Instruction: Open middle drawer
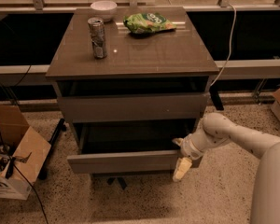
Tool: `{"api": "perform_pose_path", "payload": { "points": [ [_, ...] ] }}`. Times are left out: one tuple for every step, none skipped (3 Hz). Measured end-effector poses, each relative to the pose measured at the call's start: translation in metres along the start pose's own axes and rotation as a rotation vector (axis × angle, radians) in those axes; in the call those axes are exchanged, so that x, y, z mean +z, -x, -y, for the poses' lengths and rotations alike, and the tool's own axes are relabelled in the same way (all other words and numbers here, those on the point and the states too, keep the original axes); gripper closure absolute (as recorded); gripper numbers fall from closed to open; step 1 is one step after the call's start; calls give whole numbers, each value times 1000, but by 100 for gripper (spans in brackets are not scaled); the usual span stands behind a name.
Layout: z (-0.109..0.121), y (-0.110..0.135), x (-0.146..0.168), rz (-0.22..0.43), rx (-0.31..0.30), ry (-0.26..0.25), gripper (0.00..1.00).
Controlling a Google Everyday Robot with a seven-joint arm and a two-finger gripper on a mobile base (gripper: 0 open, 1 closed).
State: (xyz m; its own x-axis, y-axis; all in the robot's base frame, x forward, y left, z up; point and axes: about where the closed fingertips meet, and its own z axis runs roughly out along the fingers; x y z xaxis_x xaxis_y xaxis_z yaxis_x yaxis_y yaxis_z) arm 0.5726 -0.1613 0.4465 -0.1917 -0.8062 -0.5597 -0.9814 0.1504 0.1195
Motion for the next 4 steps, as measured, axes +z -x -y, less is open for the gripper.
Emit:
{"api": "perform_pose_path", "payload": {
  "points": [
    [-23,-21,14,0,39,82,18],
    [-30,-23,12,-2,48,100,49],
    [-30,-20,7,-2,48,100,73],
    [-30,-20,7,-2,48,100,96]
  ]
}}
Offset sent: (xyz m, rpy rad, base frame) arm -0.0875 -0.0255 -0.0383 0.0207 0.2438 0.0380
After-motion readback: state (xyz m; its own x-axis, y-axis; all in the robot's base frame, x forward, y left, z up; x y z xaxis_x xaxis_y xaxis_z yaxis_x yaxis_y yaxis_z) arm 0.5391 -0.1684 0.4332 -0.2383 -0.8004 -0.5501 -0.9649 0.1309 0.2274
